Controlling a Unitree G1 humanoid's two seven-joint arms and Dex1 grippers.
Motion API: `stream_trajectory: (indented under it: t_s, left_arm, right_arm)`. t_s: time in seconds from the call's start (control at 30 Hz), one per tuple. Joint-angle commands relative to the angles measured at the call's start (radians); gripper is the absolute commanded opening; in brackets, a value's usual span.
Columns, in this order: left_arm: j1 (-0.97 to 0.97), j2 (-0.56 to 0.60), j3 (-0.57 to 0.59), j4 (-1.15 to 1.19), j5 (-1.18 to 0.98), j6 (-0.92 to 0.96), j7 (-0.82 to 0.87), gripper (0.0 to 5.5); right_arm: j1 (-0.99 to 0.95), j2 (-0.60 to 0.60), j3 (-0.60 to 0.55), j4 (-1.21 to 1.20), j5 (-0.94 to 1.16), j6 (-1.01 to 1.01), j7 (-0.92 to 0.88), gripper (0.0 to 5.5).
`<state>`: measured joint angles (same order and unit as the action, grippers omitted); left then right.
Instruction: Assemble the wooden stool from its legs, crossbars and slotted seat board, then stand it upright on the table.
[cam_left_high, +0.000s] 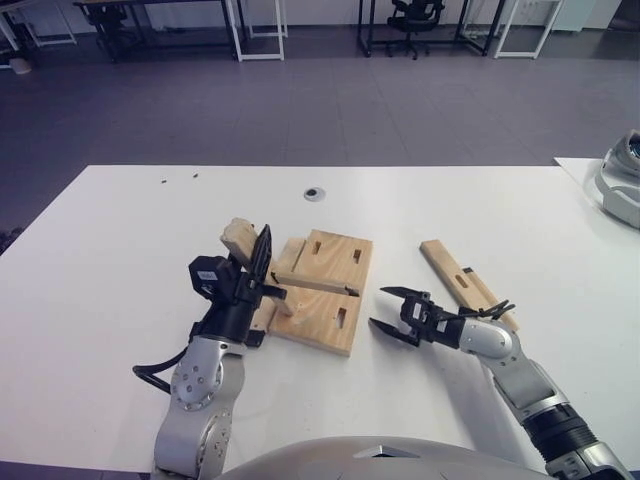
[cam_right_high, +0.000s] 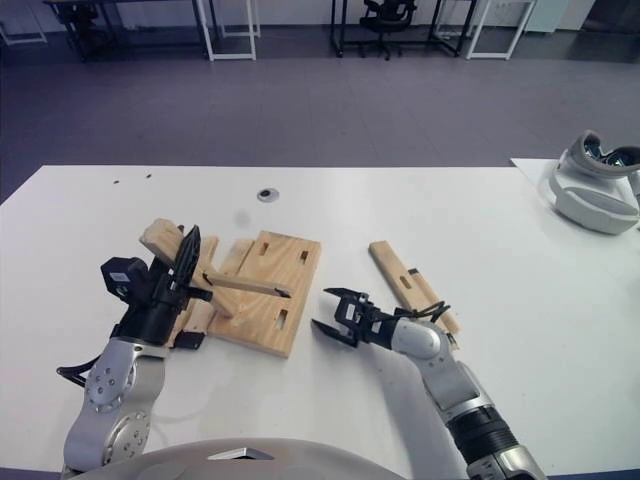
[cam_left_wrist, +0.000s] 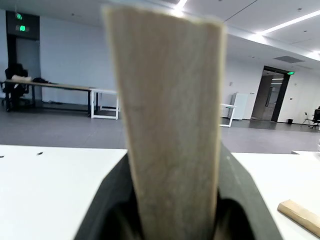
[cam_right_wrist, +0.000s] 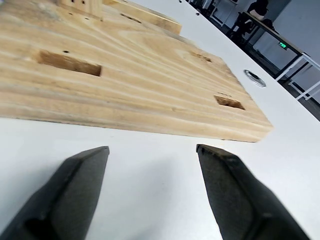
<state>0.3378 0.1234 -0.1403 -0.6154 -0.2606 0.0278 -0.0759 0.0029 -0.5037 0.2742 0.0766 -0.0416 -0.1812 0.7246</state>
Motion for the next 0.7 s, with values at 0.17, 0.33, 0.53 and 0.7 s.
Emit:
stream_trajectory:
  t_s: [0.17, 0.33, 0.53, 0.7]
  left_arm:
    - [-0.095, 0.025, -0.028, 0.095, 0.102, 0.065, -0.005, 1.01]
    - [-0.223, 0.032, -0.005, -0.041, 0.019, 0.236, -0.003, 1.64]
    - [-0.234, -0.012, 0.118, -0.149, -0.331, 0.545, 0.052, 2.67]
    - [-0.376, 0.058, 0.098, -0.306, -0.441, 0.780, 0.117, 3.44]
  right_arm:
    - [-0.033, 0.000, -0.032, 0.032, 0.002, 0.002, -0.010, 3.26]
    - [-0.043, 0.046, -0.068, 0.040, 0.001, 0.013, -0.085, 3.26]
    - [-0.089, 0.077, -0.141, 0.087, -0.020, 0.066, -0.224, 3.26]
    - [-0.118, 0.079, -0.177, 0.026, -0.017, 0.135, -0.268, 3.26]
